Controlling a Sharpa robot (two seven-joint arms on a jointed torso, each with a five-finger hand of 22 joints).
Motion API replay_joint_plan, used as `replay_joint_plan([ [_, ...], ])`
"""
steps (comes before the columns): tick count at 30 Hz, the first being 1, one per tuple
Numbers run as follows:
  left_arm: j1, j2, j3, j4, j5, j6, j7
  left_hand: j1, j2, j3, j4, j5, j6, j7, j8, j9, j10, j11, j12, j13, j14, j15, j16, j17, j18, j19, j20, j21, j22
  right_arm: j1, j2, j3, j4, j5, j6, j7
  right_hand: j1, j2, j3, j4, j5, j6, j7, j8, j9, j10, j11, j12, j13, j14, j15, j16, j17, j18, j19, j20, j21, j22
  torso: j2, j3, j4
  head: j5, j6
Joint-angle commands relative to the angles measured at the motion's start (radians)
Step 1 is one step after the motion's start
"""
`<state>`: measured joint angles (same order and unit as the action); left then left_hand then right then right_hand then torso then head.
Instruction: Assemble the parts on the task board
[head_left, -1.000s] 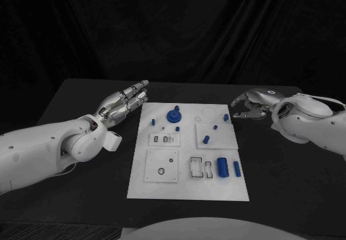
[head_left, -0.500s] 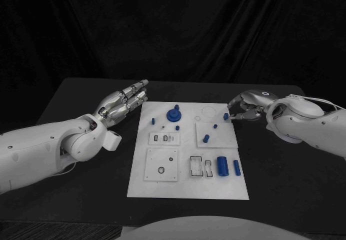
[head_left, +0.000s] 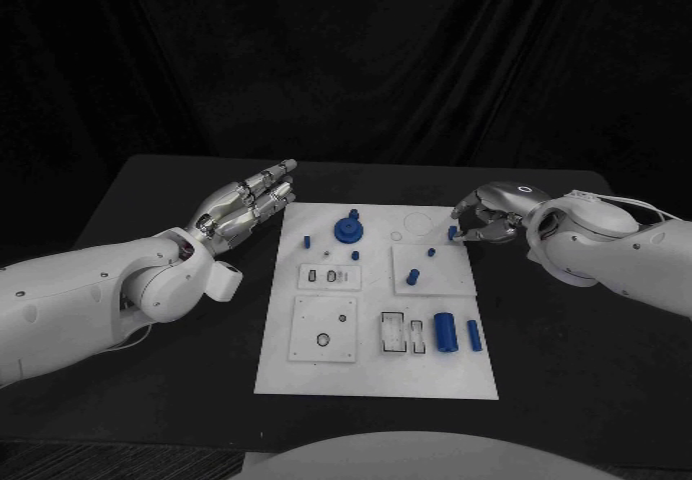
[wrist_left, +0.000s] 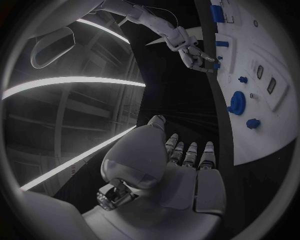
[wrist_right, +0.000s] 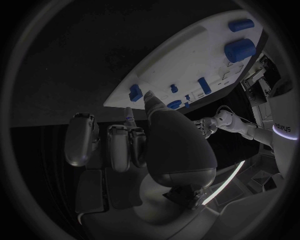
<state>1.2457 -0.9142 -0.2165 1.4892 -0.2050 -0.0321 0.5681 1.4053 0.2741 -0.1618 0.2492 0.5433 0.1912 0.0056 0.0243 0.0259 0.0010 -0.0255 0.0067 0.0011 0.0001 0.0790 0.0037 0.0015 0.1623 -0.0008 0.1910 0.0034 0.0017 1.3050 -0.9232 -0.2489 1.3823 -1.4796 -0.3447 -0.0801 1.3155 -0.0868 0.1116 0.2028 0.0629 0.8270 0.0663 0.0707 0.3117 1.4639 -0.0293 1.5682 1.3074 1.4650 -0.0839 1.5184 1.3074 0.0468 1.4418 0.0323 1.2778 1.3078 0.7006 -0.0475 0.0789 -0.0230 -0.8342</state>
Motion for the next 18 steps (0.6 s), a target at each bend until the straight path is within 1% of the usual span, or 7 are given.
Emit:
replay_joint_plan([
  [1,-0.002,0.001,0.001,0.001,-0.001,0.015,0.010,0.008,0.000,0.005,-0.007,0.006,-0.005,0.000,0.002,0.001,-0.001,0.008,-0.007,-0.001,0.000,0.010,-0.004,-0.002,0.016,0.001,0.009,-0.003,-0.002,-0.005,0.005,0.000,-0.008,-0.001,0.009,-0.001,-0.005,-0.008,-0.001,0.007,-0.005,0.007,-0.002,0.004,-0.002,0.107,0.006,0.003,0.263,0.088,0.004,-0.004,0.209,0.017,0.004,0.001,-0.003,0.174,0.000,0.0000,-0.0005,0.000,-0.003],
  [3,-0.003,0.001,0.001,0.001,-0.001,0.016,0.010,0.008,0.000,0.005,-0.007,0.006,-0.005,0.000,0.002,0.001,-0.001,0.008,-0.007,-0.001,0.000,0.010,-0.004,-0.002,0.016,0.001,0.009,-0.003,-0.002,-0.006,0.009,0.000,-0.013,-0.001,0.009,-0.002,-0.001,-0.006,0.000,0.008,-0.001,0.009,-0.001,0.005,-0.002,0.107,0.007,0.003,0.263,0.088,0.005,-0.004,0.209,0.017,0.004,0.001,-0.003,0.174,-0.001,0.0000,-0.0010,0.001,-0.004],
  [8,-0.003,0.001,0.001,0.001,-0.001,0.017,0.009,0.008,0.000,0.005,-0.007,0.006,-0.005,0.000,0.002,0.001,-0.001,0.008,-0.007,-0.001,0.000,0.010,-0.004,-0.002,0.016,0.001,0.009,-0.003,-0.002,-0.010,0.017,0.000,-0.021,-0.001,0.009,-0.001,0.022,-0.001,-0.001,0.006,0.034,0.032,0.002,0.014,-0.003,0.107,0.009,0.003,0.263,0.088,0.006,-0.004,0.209,0.017,0.005,0.003,-0.006,0.176,0.000,0.0007,-0.0001,0.002,-0.003],
  [13,-0.004,0.000,0.001,0.000,-0.001,0.018,0.008,0.008,0.000,0.005,-0.007,0.006,-0.005,0.000,0.002,0.001,-0.001,0.008,-0.007,-0.001,0.000,0.010,-0.004,-0.002,0.016,0.001,0.009,-0.003,-0.002,-0.013,0.022,0.000,-0.026,-0.001,0.006,0.001,0.031,-0.002,-0.004,0.006,0.038,0.052,0.001,0.024,0.003,0.107,0.009,0.003,0.263,0.088,0.007,-0.003,0.210,0.017,0.006,0.003,-0.006,0.176,0.000,-0.0001,-0.0001,0.003,-0.004],
  [18,-0.005,0.001,0.001,0.000,-0.001,0.019,0.007,0.008,0.000,0.005,-0.007,0.006,-0.005,0.000,0.002,0.001,-0.001,0.008,-0.007,-0.001,0.000,0.010,-0.004,-0.002,0.016,0.001,0.009,-0.003,-0.002,-0.014,0.026,0.000,-0.029,-0.001,0.004,0.003,0.041,0.000,-0.004,0.003,0.052,0.069,0.000,0.033,0.011,0.107,0.008,0.003,0.263,0.088,0.006,-0.003,0.210,0.017,0.008,0.003,-0.006,0.177,0.001,-0.0003,-0.0003,0.003,-0.006],
])
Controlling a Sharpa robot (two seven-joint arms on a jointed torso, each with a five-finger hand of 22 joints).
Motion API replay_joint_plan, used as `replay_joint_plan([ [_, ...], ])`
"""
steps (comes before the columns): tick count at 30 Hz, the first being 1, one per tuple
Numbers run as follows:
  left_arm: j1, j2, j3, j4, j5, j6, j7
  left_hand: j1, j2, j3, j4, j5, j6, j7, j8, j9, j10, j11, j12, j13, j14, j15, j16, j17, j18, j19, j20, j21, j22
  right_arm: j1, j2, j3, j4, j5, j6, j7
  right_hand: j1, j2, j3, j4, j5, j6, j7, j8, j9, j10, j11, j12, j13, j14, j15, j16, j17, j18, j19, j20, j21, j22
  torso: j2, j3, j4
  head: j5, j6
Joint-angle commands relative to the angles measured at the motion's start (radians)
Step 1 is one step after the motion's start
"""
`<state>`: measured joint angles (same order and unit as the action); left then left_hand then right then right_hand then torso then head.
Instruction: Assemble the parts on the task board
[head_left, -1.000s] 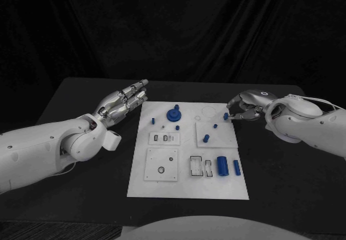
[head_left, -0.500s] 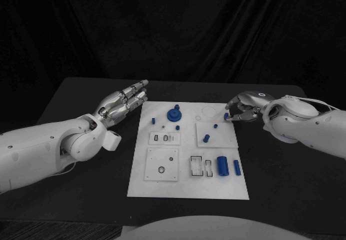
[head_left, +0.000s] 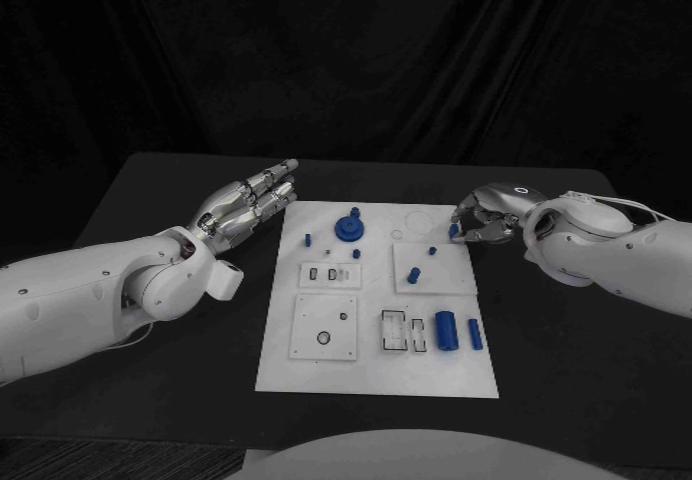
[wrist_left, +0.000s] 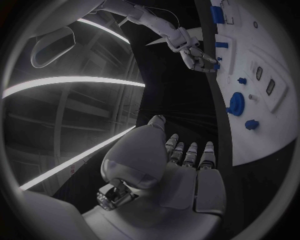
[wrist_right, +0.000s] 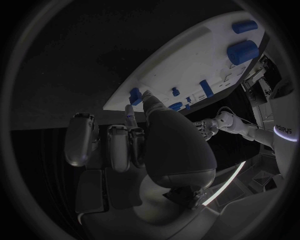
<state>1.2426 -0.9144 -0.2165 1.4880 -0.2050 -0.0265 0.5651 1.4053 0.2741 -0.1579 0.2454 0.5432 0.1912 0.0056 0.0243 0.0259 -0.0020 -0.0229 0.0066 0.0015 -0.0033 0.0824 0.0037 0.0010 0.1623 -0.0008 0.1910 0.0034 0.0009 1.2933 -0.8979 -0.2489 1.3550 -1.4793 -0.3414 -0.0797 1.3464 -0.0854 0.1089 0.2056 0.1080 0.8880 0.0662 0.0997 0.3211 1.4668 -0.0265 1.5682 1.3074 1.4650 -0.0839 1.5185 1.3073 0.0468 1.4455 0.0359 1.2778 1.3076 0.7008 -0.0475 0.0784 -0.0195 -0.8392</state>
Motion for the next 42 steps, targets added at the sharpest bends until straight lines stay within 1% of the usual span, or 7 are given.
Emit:
replay_joint_plan([
  [1,-0.002,0.001,0.001,0.001,-0.001,0.014,0.010,0.008,0.000,0.001,-0.003,0.006,-0.005,0.000,0.002,0.001,0.002,0.006,-0.007,-0.002,0.003,0.007,-0.004,-0.001,0.016,0.001,0.009,-0.003,-0.001,-0.003,0.002,0.000,-0.002,-0.002,0.001,0.003,0.011,-0.001,-0.002,0.001,0.007,0.008,0.000,0.004,0.002,0.104,0.005,0.003,0.263,0.088,0.006,-0.003,0.210,0.017,0.004,-0.001,-0.006,0.178,0.000,-0.0003,0.0005,0.000,-0.001],
  [6,-0.002,0.002,0.001,0.000,-0.001,0.015,0.009,0.008,0.000,0.003,-0.006,0.006,-0.006,0.001,0.002,0.001,0.002,0.007,-0.007,-0.002,0.003,0.008,-0.004,-0.001,0.016,0.001,0.010,-0.003,-0.001,-0.004,0.004,0.000,-0.004,-0.002,0.001,0.003,0.014,0.000,-0.002,0.000,0.015,0.011,0.000,0.006,0.005,0.104,0.005,0.003,0.263,0.088,0.006,-0.004,0.209,0.017,0.004,-0.001,-0.007,0.178,0.000,-0.0004,0.0003,0.000,-0.003],
  [19,-0.003,0.003,0.001,-0.003,-0.001,0.020,0.005,0.008,0.000,0.003,-0.006,0.006,-0.006,0.001,0.002,0.001,0.002,0.007,-0.007,-0.002,0.003,0.008,-0.004,-0.001,0.016,0.001,0.010,-0.003,-0.001,-0.007,0.013,0.001,-0.015,-0.002,0.007,0.001,0.031,0.010,-0.001,-0.005,0.080,0.029,-0.002,0.016,0.022,0.104,0.003,0.003,0.263,0.088,0.004,-0.004,0.209,0.017,0.005,-0.002,-0.010,0.178,0.000,0.0000,0.0002,0.002,-0.002],
  [28,-0.003,0.004,0.001,-0.004,-0.001,0.024,0.002,0.008,0.000,0.004,-0.007,0.006,-0.006,0.001,0.002,0.001,0.002,0.008,-0.007,-0.002,0.003,0.008,-0.004,-0.001,0.016,0.001,0.011,-0.003,-0.001,-0.008,0.018,0.001,-0.020,-0.002,0.006,0.002,0.041,0.016,0.003,-0.012,0.117,0.040,-0.003,0.020,0.030,0.104,0.002,0.003,0.263,0.088,0.003,-0.005,0.208,0.017,0.005,-0.003,-0.013,0.178,0.000,-0.0001,-0.0001,0.003,-0.006],
  [37,-0.004,0.003,0.001,-0.004,-0.001,0.026,0.003,0.007,0.001,0.006,-0.009,0.006,-0.006,0.000,0.002,0.001,0.002,0.013,-0.007,-0.002,0.003,0.009,-0.004,-0.001,0.016,0.001,0.012,-0.003,-0.001,-0.011,0.022,0.001,-0.023,-0.002,-0.011,0.007,0.048,0.037,0.011,-0.016,0.152,0.095,-0.020,0.043,0.046,0.104,-0.010,0.003,0.263,0.088,-0.006,-0.002,0.211,0.017,0.007,-0.010,-0.010,0.180,0.000,0.0003,0.0009,0.004,-0.007],
  [39,-0.004,0.002,0.001,-0.004,-0.001,0.026,0.002,0.007,0.001,0.006,-0.009,0.006,-0.006,0.000,0.002,0.001,0.002,0.013,-0.007,-0.002,0.003,0.009,-0.004,-0.001,0.016,0.001,0.012,-0.003,-0.001,-0.011,0.023,0.001,-0.023,-0.002,-0.019,0.011,0.050,0.040,0.014,-0.018,0.165,0.105,-0.020,0.046,0.049,0.104,-0.011,0.003,0.263,0.088,-0.007,-0.003,0.210,0.017,0.008,-0.012,-0.010,0.180,0.000,0.0000,0.0006,0.004,-0.008],
  [42,-0.004,0.001,0.001,-0.003,-0.001,0.026,0.002,0.007,0.001,0.006,-0.009,0.006,-0.006,0.000,0.002,0.001,0.002,0.013,-0.007,-0.002,0.003,0.009,-0.004,-0.001,0.016,0.001,0.012,-0.003,-0.001,-0.011,0.022,0.001,-0.020,-0.002,-0.037,0.017,0.058,0.043,0.020,-0.027,0.214,0.120,-0.021,0.049,0.055,0.104,-0.013,0.003,0.263,0.090,-0.009,0.001,0.214,0.015,0.010,-0.015,-0.006,0.181,-0.001,-0.0001,-0.0001,0.005,-0.009],
])
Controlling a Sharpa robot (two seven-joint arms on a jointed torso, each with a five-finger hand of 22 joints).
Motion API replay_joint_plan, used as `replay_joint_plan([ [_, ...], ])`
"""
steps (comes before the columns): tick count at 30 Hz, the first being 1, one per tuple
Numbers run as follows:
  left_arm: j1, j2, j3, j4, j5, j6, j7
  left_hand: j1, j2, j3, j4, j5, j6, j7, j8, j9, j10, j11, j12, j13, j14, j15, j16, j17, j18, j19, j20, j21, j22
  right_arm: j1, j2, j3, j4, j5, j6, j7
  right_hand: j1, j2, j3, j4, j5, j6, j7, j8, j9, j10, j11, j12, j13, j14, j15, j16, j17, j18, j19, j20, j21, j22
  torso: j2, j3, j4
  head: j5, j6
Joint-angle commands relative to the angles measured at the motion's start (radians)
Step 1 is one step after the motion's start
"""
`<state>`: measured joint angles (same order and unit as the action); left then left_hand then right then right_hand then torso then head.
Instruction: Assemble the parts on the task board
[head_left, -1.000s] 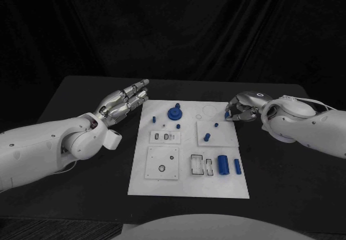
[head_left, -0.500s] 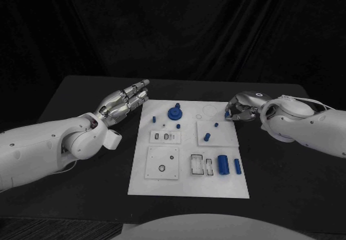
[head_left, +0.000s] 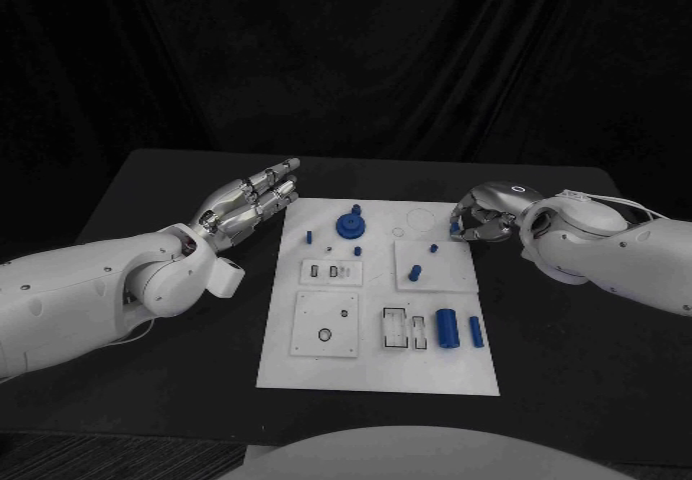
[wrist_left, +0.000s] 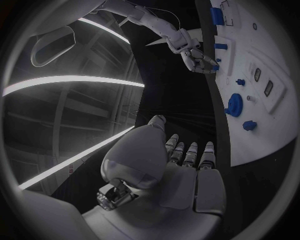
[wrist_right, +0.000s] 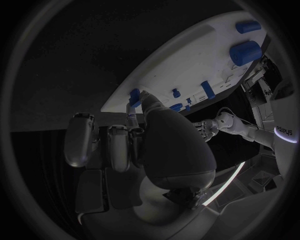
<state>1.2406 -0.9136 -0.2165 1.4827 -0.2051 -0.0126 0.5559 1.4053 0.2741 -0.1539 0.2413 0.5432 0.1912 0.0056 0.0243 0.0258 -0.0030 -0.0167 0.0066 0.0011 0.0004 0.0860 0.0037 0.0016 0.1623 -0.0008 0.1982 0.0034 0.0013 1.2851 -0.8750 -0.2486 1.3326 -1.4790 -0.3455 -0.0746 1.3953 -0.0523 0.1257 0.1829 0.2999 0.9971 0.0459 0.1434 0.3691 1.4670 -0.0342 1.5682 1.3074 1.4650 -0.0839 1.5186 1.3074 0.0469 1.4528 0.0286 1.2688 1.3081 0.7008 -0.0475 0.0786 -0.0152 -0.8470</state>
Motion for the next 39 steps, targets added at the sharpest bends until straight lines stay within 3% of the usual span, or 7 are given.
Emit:
replay_joint_plan([
  [1,-0.002,0.000,0.001,0.003,-0.001,0.013,0.011,0.007,0.001,0.002,-0.005,0.006,-0.006,0.000,0.002,0.001,0.003,0.007,-0.007,-0.001,0.000,0.005,-0.004,-0.002,0.016,0.001,0.004,-0.003,-0.001,-0.003,-0.002,0.000,0.005,-0.002,-0.043,0.013,0.010,0.010,0.005,-0.007,0.037,0.017,0.000,0.006,0.009,0.104,-0.005,0.003,0.263,0.090,-0.009,0.001,0.214,0.015,0.004,-0.008,0.005,0.181,-0.001,-0.0002,-0.0001,0.001,-0.001],
  [7,-0.002,-0.004,0.001,0.007,-0.001,0.011,0.009,0.007,0.001,0.003,-0.006,0.006,-0.005,0.000,0.002,0.001,0.003,0.009,-0.007,-0.001,0.000,0.005,-0.004,-0.002,0.016,0.001,0.005,-0.003,-0.001,0.000,-0.029,0.001,0.059,-0.003,-0.106,0.013,0.011,0.003,0.012,-0.013,0.097,0.040,0.007,0.012,0.017,0.104,-0.002,0.003,0.263,0.092,-0.009,0.005,0.217,0.012,0.010,-0.008,0.016,0.184,-0.005,-0.0023,0.0006,0.007,0.002],
  [13,-0.002,-0.008,0.001,0.009,-0.001,0.007,0.008,0.007,0.001,0.004,-0.006,0.006,-0.004,0.000,0.002,0.001,0.003,0.010,-0.007,-0.001,0.000,0.005,-0.004,-0.002,0.016,0.001,0.005,-0.003,-0.001,0.036,-0.060,0.002,0.161,-0.003,-0.131,0.001,0.006,0.002,0.011,-0.010,0.096,0.050,0.010,0.014,0.020,0.104,0.001,0.003,0.263,0.092,-0.007,0.004,0.217,0.013,0.010,-0.007,0.015,0.184,-0.004,-0.0023,0.0005,0.009,-0.001],
  [20,-0.002,-0.003,0.001,0.004,-0.001,0.007,0.009,0.006,0.000,0.004,-0.007,0.006,-0.004,0.000,0.003,0.001,0.003,0.011,-0.007,-0.001,0.000,0.005,-0.004,-0.002,0.016,0.001,0.006,-0.003,-0.001,0.071,-0.043,0.002,0.282,-0.003,-0.107,-0.024,0.010,0.003,0.017,-0.013,0.077,0.048,0.012,0.009,0.020,0.104,0.003,0.003,0.263,0.091,-0.004,0.003,0.216,0.014,0.008,-0.005,0.008,0.182,-0.004,-0.0024,-0.0005,0.010,0.004],
  [23,-0.002,-0.001,0.001,0.002,-0.001,0.009,0.010,0.006,0.000,0.004,-0.007,0.006,-0.004,0.000,0.003,0.001,0.003,0.012,-0.007,-0.001,0.000,0.005,-0.004,-0.002,0.016,0.001,0.006,-0.003,-0.001,0.072,-0.018,0.002,0.291,-0.003,-0.090,-0.027,0.012,0.004,0.019,-0.016,0.077,0.049,0.014,0.009,0.020,0.104,0.005,0.003,0.263,0.091,-0.004,0.002,0.215,0.015,0.007,-0.005,0.004,0.181,-0.003,-0.0011,-0.0026,0.008,0.006],
  [27,-0.002,0.004,0.001,0.003,-0.001,0.012,0.011,0.006,0.000,0.004,-0.007,0.006,-0.005,0.001,0.002,0.001,0.003,0.012,-0.007,-0.001,0.000,0.005,-0.004,-0.002,0.016,0.001,0.006,-0.003,-0.001,0.055,0.028,0.002,0.287,-0.003,-0.072,-0.023,0.019,0.006,0.026,-0.023,0.085,0.055,0.021,0.006,0.020,0.104,0.020,0.003,0.263,0.094,0.006,0.010,0.222,0.013,0.010,0.000,0.010,0.183,-0.003,-0.0005,0.0021,-0.003,0.008],
  [39,-0.003,0.017,0.001,0.008,-0.001,0.026,0.016,0.007,0.001,0.008,-0.010,0.007,-0.008,0.001,0.002,0.001,0.003,0.016,-0.007,-0.001,0.000,0.007,-0.004,-0.002,0.016,0.001,0.007,-0.003,-0.001,-0.003,0.176,0.002,0.211,-0.003,-0.003,-0.027,0.015,0.001,0.028,-0.028,0.077,0.054,0.031,-0.003,0.018,0.104,0.033,0.003,0.263,0.094,0.018,0.008,0.220,0.013,0.010,0.010,0.007,0.182,-0.001,0.0003,0.0009,-0.005,0.015],
])
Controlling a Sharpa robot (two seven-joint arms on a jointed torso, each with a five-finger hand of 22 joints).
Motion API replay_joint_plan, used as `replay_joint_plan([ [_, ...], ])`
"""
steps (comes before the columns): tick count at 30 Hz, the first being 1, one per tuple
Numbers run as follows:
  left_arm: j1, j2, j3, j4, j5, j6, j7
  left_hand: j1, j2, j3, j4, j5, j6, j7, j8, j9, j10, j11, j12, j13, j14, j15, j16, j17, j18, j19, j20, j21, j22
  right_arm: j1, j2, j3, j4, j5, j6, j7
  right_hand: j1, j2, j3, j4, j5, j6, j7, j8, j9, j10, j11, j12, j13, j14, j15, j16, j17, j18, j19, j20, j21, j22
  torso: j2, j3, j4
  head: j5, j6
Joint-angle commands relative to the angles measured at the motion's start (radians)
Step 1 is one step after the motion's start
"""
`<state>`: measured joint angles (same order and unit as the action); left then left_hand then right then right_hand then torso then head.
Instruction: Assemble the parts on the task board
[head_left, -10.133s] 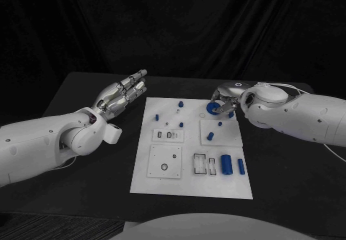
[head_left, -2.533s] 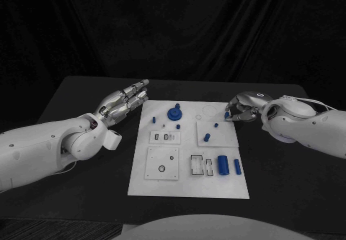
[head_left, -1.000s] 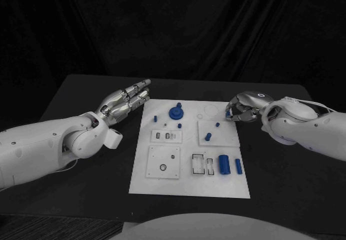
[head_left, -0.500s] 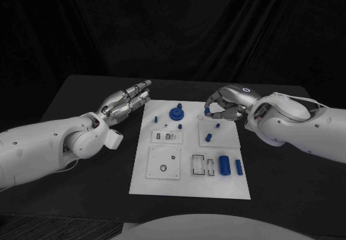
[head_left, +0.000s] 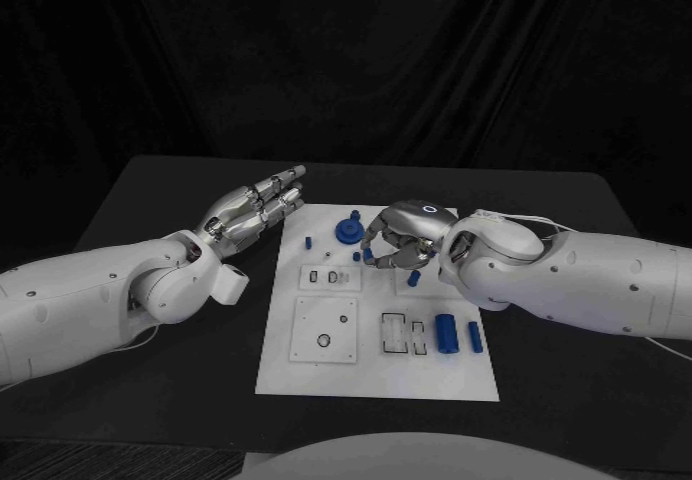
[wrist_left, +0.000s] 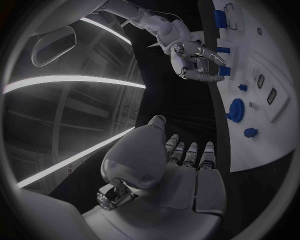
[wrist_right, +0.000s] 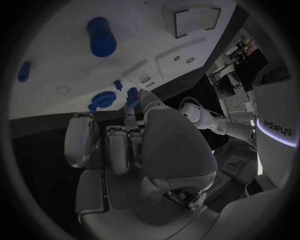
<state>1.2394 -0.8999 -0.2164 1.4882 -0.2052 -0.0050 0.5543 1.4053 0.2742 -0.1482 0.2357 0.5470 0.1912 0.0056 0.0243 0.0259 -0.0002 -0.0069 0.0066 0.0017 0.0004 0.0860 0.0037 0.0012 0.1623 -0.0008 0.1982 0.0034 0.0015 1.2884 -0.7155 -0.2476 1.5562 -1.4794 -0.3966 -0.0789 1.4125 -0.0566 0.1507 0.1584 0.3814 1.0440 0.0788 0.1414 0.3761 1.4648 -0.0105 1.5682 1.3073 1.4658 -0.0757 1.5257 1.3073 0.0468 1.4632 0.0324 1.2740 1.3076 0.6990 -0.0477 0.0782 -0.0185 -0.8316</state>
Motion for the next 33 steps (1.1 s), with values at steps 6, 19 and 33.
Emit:
replay_joint_plan([
  [6,-0.002,0.008,0.001,-0.001,0.000,0.022,0.016,0.007,0.002,0.003,-0.006,0.003,-0.009,0.002,0.002,0.001,0.000,0.007,-0.007,-0.002,0.000,0.008,-0.004,-0.001,0.016,0.001,0.008,-0.003,-0.002,-0.026,0.060,0.001,-0.048,-0.003,0.065,-0.028,-0.003,0.004,0.003,-0.003,-0.005,0.006,-0.001,-0.002,0.010,0.106,0.011,0.003,0.263,0.092,0.010,-0.001,0.218,0.014,-0.001,0.007,-0.002,0.181,0.000,0.0003,0.0032,-0.002,-0.004],
  [19,-0.002,0.014,0.001,-0.017,0.000,0.026,0.016,0.007,0.002,0.004,-0.007,0.003,-0.009,0.002,0.002,0.001,0.000,0.007,-0.007,-0.002,0.000,0.009,-0.004,-0.001,0.016,0.001,0.008,-0.003,-0.002,-0.042,0.107,0.001,-0.092,-0.003,0.079,-0.030,-0.005,0.002,0.002,-0.004,-0.007,0.005,0.002,-0.005,0.009,0.106,0.013,0.003,0.263,0.091,0.012,-0.004,0.215,0.015,-0.003,0.009,-0.007,0.179,0.000,-0.0004,-0.0002,0.009,-0.011],
  [33,-0.004,0.016,0.001,-0.016,0.000,0.032,0.016,0.007,0.002,0.005,-0.008,0.003,-0.008,0.002,0.002,0.001,0.000,0.008,-0.007,-0.002,0.000,0.009,-0.004,-0.001,0.016,0.001,0.008,-0.003,-0.002,-0.049,0.112,0.001,-0.092,-0.070,0.094,-0.033,-0.024,-0.003,0.001,-0.006,-0.065,-0.025,0.012,-0.035,-0.003,0.106,0.017,0.003,0.263,0.090,0.018,-0.009,0.211,0.018,-0.005,0.018,-0.014,0.178,-0.001,0.0000,0.0002,0.011,-0.015],
])
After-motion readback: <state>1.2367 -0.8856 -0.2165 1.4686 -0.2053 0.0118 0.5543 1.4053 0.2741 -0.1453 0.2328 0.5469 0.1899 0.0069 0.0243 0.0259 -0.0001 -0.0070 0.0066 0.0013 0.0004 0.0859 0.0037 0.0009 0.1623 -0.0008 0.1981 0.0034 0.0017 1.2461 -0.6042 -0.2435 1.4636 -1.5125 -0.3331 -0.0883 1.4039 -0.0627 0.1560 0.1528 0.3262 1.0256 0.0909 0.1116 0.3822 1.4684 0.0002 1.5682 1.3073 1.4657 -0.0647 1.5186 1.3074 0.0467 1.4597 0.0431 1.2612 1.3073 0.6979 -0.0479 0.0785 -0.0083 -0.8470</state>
